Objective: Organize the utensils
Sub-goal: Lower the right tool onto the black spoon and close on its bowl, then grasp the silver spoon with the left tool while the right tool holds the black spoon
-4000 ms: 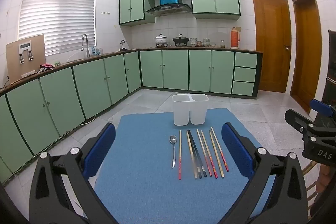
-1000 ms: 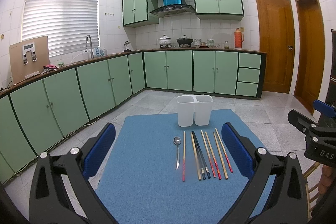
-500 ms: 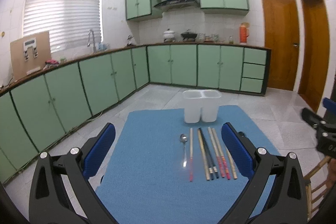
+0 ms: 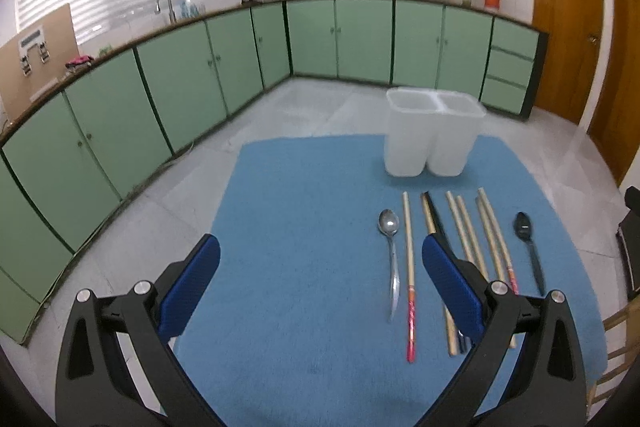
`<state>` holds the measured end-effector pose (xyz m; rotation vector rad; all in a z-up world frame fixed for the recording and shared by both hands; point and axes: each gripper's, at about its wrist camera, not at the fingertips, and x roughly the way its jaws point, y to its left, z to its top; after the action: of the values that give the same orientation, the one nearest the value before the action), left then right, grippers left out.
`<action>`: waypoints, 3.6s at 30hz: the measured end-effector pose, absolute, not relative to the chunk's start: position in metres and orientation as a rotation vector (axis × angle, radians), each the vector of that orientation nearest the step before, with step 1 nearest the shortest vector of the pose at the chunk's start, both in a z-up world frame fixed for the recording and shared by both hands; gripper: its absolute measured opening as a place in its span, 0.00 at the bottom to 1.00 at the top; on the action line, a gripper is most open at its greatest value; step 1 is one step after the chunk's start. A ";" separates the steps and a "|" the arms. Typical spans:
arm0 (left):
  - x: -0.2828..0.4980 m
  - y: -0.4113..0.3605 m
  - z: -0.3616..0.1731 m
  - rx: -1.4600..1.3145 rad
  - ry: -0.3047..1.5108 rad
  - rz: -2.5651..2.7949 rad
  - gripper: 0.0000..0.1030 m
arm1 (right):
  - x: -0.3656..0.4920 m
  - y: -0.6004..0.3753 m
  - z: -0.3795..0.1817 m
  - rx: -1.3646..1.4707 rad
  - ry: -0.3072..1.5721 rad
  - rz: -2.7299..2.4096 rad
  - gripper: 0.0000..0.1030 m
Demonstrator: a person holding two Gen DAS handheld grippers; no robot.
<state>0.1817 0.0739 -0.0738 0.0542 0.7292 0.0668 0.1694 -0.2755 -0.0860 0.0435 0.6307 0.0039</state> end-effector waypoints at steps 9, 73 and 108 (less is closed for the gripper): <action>0.256 0.065 -0.129 0.029 0.877 0.076 0.95 | 0.246 -0.267 -0.135 0.009 0.781 0.002 0.78; 0.354 0.049 -0.200 -0.028 1.014 -0.129 0.23 | 0.331 -0.260 -0.230 0.036 1.046 -0.025 0.53; 0.308 0.073 -0.184 0.007 1.024 -0.066 0.73 | 0.327 -0.258 -0.230 0.049 1.037 -0.033 0.53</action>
<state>0.3077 0.0733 -0.1842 0.0065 1.0237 -0.0656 0.3270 -0.2584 -0.2304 0.0487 1.0372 -0.0329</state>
